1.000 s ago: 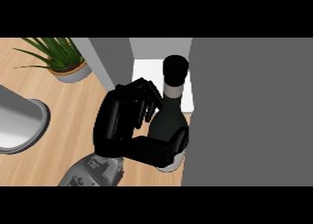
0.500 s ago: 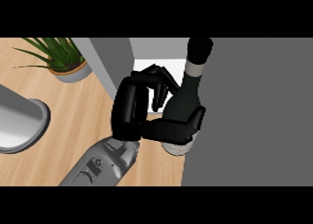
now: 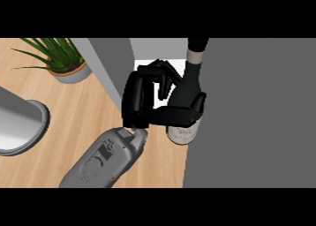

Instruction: Pick up the wine, place it into the cabinet and close the cabinet

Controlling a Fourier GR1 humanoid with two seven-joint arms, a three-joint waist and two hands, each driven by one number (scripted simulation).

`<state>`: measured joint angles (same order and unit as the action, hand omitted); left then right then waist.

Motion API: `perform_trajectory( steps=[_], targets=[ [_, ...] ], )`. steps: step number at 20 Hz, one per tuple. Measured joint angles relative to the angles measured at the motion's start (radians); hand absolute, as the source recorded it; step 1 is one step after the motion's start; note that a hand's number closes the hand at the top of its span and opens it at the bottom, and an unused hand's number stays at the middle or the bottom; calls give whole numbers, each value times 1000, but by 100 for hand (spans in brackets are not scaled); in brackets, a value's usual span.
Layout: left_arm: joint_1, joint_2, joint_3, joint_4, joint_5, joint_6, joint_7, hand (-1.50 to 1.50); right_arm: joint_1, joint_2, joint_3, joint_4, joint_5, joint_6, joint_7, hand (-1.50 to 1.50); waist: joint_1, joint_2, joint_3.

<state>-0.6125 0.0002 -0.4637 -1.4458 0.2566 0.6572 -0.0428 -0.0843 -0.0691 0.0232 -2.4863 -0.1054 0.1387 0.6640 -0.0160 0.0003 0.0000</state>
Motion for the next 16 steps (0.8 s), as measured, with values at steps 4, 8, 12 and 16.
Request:
perform_trajectory(
  steps=[4,8,12,16],
  targets=[
    [28,0,-35,22,64,36,-76,150,-12,-2,-5,2,-1,2,-1,-150,1,0,0],
    [55,1,-27,67,65,4,-126,150,2,0,-15,2,-4,6,-6,-150,3,-1,0],
    [74,1,-43,130,31,8,-179,150,8,4,-11,9,0,14,-22,-150,5,0,0],
    [61,0,-47,204,40,16,-239,150,5,11,-3,10,-1,11,-21,-150,3,0,0]
  ],
)
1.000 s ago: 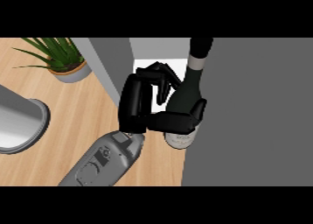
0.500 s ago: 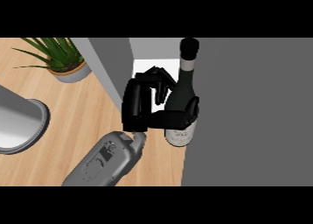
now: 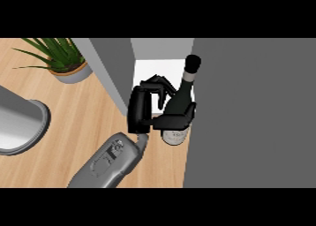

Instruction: Pick up the wine, place it into the cabinet and close the cabinet

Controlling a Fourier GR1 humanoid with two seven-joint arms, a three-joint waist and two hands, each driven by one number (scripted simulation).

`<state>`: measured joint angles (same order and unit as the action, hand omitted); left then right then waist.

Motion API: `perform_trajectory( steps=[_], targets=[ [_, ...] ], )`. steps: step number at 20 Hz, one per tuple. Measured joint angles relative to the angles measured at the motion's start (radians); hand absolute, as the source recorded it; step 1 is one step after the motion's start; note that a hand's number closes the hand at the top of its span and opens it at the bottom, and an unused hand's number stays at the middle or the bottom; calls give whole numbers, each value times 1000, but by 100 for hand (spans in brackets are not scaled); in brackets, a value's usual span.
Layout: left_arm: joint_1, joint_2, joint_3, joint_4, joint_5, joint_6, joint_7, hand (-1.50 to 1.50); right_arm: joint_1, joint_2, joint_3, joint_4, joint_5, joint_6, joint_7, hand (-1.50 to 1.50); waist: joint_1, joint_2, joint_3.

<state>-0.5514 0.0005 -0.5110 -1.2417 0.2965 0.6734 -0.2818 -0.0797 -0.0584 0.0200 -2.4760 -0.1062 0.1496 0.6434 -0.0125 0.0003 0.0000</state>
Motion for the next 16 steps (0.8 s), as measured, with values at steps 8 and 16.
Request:
perform_trajectory(
  steps=[8,16],
  targets=[
    [-26,2,79,125,38,-49,-113,150,16,7,-4,3,-5,10,-19,-150,0,0,0],
    [-87,5,169,228,73,-91,-145,150,18,12,17,-4,-7,1,3,-150,0,0,0]
  ],
)
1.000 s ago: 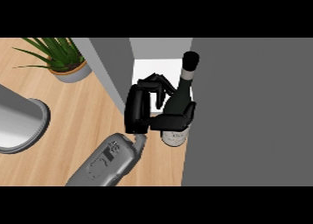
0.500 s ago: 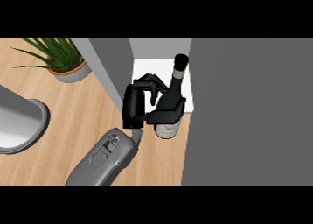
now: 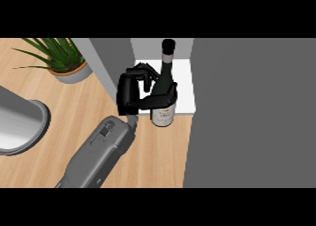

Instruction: Pick up the wine, place it into the cabinet and close the cabinet

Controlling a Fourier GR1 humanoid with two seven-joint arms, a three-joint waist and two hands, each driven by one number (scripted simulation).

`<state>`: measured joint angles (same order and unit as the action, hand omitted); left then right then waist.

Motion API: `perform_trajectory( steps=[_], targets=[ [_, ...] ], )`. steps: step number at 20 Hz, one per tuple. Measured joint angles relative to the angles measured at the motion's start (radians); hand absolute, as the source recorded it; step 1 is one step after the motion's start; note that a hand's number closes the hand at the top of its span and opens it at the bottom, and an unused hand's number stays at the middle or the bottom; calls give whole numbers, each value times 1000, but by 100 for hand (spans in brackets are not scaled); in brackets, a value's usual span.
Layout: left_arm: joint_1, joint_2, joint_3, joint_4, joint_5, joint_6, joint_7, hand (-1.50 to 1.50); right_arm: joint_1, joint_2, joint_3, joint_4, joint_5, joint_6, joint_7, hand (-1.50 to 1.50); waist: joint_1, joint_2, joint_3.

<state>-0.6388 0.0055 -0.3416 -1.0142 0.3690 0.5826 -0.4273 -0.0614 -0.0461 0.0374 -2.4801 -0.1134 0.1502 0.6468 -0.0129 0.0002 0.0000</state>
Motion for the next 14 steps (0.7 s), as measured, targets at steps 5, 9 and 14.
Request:
perform_trajectory(
  steps=[5,9,14],
  targets=[
    [-55,-3,33,89,35,-48,-9,150,-3,-6,-26,2,-4,4,-10,-150,-4,1,0],
    [-114,-3,47,169,62,-57,-12,150,14,5,-6,-1,-3,5,-17,-150,-8,1,0],
    [-192,-5,65,290,81,-60,-27,150,-5,3,-23,9,-8,9,-17,-150,-12,3,0]
  ],
)
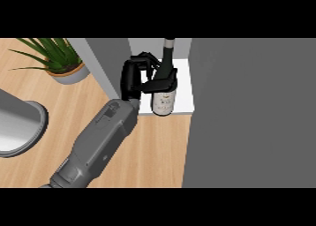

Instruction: Pick up the wine, place it into the cabinet and close the cabinet

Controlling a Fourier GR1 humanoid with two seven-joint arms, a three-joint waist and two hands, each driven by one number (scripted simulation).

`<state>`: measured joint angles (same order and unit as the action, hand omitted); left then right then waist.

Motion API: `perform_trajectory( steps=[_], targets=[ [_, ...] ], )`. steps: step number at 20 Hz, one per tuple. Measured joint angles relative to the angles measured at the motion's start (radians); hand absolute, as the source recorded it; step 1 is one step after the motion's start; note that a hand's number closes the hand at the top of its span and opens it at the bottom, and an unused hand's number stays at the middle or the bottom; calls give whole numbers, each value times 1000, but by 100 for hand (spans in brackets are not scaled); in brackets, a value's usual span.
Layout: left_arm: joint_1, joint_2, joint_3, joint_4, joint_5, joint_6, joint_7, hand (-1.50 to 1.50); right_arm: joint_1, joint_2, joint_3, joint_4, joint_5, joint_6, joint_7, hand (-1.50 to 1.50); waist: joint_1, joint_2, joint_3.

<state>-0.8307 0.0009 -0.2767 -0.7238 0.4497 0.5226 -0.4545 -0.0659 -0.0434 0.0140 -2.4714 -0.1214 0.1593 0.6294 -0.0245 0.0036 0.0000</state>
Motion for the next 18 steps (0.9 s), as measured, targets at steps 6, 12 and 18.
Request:
perform_trajectory(
  steps=[6,12,18],
  targets=[
    [-82,-1,43,137,17,-14,-71,150,11,5,9,1,-4,8,-4,-150,-5,2,0],
    [-162,2,94,260,10,-1,-164,150,23,11,24,-1,-5,11,-8,-150,-11,3,0],
    [-233,3,140,361,11,-13,-214,150,-2,6,10,7,-7,13,-4,-150,-14,6,0]
  ],
)
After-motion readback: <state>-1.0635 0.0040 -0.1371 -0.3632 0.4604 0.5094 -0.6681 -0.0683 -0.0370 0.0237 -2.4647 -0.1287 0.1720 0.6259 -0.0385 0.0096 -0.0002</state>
